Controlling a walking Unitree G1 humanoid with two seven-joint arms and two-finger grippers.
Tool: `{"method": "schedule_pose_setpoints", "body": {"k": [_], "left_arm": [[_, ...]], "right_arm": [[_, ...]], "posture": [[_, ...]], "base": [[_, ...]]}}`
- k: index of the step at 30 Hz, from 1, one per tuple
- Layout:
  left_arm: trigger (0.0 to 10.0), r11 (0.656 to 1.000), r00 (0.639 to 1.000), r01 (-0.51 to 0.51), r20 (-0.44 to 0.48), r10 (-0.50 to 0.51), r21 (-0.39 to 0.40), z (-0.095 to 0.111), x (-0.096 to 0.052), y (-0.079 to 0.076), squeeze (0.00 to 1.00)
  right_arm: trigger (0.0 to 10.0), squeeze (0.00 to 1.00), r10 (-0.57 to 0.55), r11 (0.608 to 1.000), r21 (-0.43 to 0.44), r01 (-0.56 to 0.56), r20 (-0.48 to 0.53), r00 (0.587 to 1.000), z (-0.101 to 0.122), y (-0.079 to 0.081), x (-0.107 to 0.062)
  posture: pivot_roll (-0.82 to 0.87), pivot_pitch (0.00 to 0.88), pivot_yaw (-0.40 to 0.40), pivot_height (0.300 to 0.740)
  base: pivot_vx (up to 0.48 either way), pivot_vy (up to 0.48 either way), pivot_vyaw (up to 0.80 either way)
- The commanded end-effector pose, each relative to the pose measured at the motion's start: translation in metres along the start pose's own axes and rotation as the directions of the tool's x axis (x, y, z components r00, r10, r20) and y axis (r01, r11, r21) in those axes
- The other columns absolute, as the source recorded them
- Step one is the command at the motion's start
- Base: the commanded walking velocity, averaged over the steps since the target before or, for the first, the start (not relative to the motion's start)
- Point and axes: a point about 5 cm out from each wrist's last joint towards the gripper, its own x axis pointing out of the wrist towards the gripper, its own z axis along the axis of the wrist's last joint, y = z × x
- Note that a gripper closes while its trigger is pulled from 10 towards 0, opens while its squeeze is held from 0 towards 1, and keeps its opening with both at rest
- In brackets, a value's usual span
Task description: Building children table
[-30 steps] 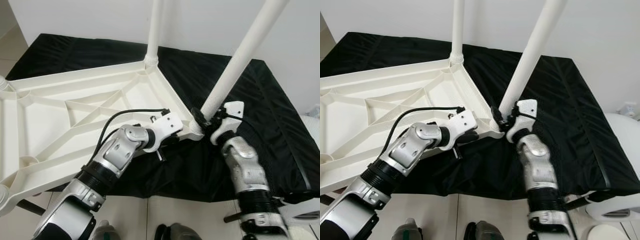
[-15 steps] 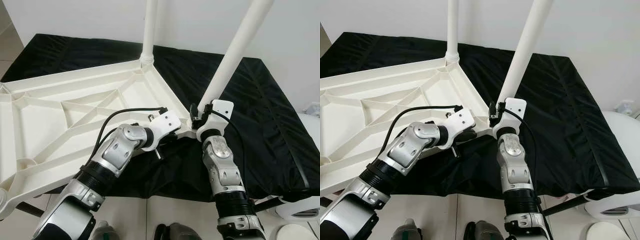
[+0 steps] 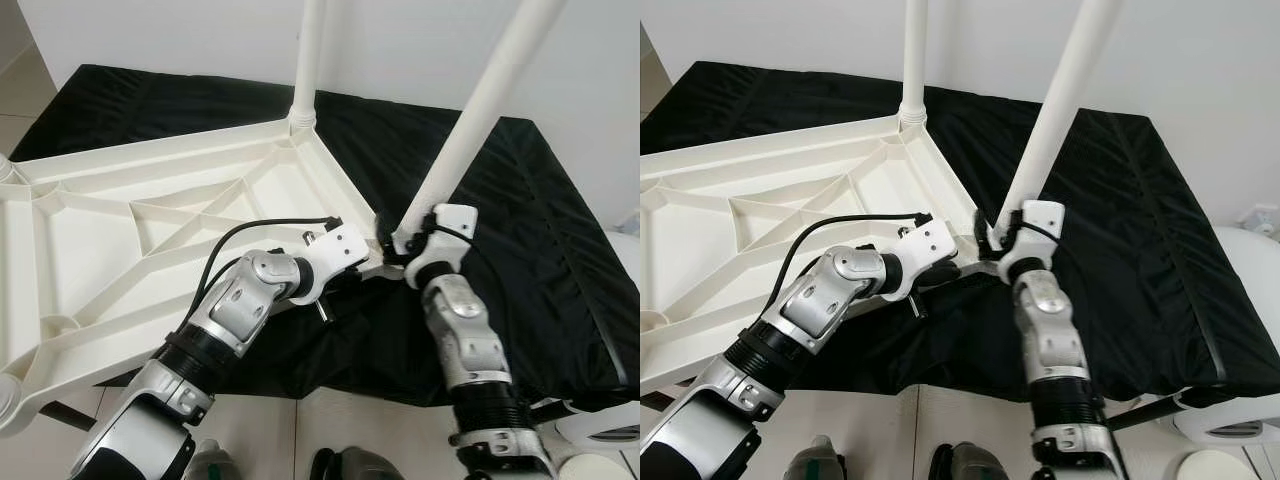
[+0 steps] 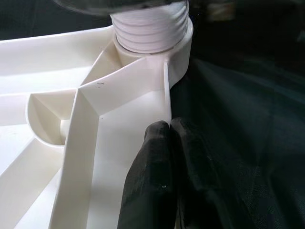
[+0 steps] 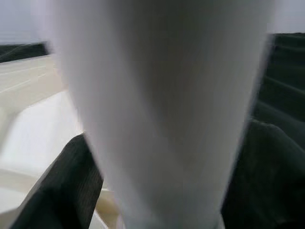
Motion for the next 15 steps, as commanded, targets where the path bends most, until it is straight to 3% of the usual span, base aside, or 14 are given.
{"method": "schedule_pose_setpoints", "body": {"k": [1,3,5,8,15], "left_arm": [[10.0,0.999,0.999,0.043,0.02,-0.044,0.013,0.005,0.004,-0.008,0.0],[10.0,0.999,0.999,0.043,0.02,-0.044,0.013,0.005,0.004,-0.008,0.0],[10.0,0.999,0.999,0.044,0.02,-0.045,0.015,0.005,0.005,-0.008,0.0],[10.0,0.999,0.999,0.047,0.022,-0.047,0.017,0.006,0.006,-0.009,0.0],[10.0,0.998,0.998,0.052,0.023,-0.053,0.021,0.006,0.007,-0.01,0.0]], "right_arm": [[10.0,0.0,0.084,0.996,0.007,-0.083,-0.018,0.996,-0.005,-0.005,-0.004],[10.0,0.0,0.084,0.996,0.007,-0.083,-0.018,0.996,-0.005,-0.005,-0.004],[10.0,0.0,0.218,0.975,-0.048,-0.219,-0.031,0.976,-0.004,-0.014,-0.007],[10.0,0.0,0.308,0.947,-0.079,-0.313,-0.06,0.949,-0.003,-0.026,-0.01],[10.0,0.0,0.411,0.9,-0.104,-0.424,-0.125,0.903,-0.002,-0.046,-0.014]], "posture": [[0.04,0.026,-0.098,0.74],[0.04,0.026,-0.098,0.74],[0.04,0.021,-0.097,0.74],[0.04,0.014,-0.096,0.74],[0.04,0.009,-0.095,0.74]], "base": [[0.0,0.0,0.0],[0.0,0.0,0.0],[0.0,0.0,0.0],[0.0,0.0,0.0],[0.0,0.0,0.0]]}}
